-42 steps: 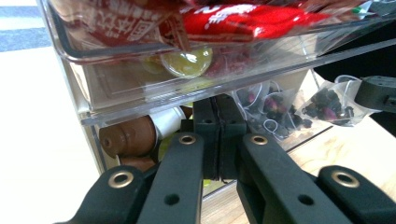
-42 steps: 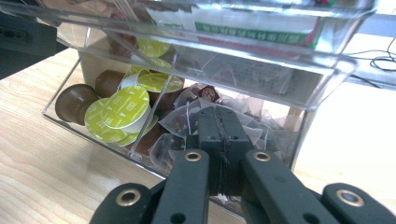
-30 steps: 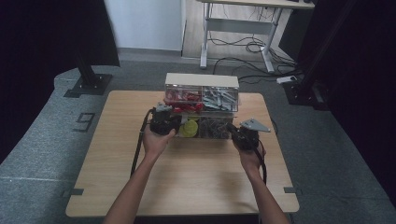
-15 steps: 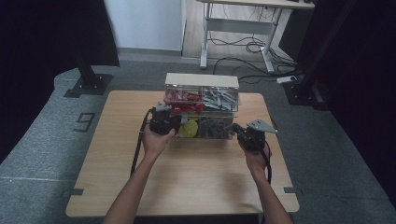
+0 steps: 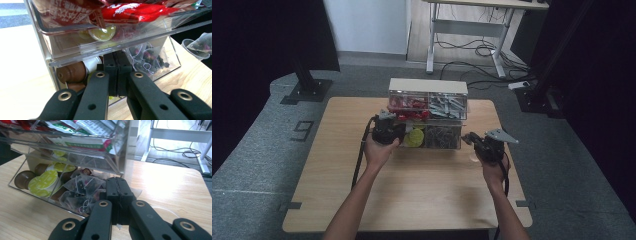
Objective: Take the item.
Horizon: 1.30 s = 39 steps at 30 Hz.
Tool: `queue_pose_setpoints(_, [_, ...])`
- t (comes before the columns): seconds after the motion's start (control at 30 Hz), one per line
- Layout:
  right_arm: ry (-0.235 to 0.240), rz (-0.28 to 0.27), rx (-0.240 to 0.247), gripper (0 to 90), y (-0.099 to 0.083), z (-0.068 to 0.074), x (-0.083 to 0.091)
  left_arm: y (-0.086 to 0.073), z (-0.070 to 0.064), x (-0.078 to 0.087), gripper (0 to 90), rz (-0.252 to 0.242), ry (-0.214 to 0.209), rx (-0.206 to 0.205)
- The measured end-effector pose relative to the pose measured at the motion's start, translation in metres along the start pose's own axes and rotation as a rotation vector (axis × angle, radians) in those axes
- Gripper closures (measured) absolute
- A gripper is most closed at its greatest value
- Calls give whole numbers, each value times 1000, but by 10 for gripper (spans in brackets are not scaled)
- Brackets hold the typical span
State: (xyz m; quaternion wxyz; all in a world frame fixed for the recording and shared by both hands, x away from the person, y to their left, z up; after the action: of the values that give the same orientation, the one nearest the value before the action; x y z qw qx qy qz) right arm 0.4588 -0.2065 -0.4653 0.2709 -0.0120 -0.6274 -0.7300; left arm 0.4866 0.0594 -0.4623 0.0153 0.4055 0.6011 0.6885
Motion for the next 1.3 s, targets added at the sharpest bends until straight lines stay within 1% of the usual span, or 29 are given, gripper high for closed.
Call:
queue_pose_setpoints(0.07, [-9, 0, 4, 892, 0, -3, 1, 0, 0, -1, 892, -1, -1, 1])
queue_pose_setpoints(0.37, [-35, -2, -11, 892, 3, -16, 2, 0, -1, -1, 891, 1, -5, -3])
queue_pose_setpoints(0.9, [-86, -13, -35, 892, 5, -43, 10, 0, -1, -1, 889, 2, -5, -2])
queue_pose_setpoints(1.13, [-100, -8, -41, 892, 2, -50, 9, 0, -3, 0, 885, -3, -8, -5])
queue_pose_setpoints(1.3, [-103, -4, -39, 892, 1, -51, 8, 1, -4, 0, 887, -2, -10, -6])
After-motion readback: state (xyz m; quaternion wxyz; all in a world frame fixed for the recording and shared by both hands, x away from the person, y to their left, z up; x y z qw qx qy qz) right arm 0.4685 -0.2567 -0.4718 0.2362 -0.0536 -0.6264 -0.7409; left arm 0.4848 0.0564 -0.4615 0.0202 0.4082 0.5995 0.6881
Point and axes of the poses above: each handheld gripper's, and its own axes: x roughly backward along the jaws, y roughly out of its top, z roughly to its left, the point moved 9 cm from there along -x, roughly forward along the jaws, and after that the axes turned 9 degrees about -x, right-handed, at the moved point
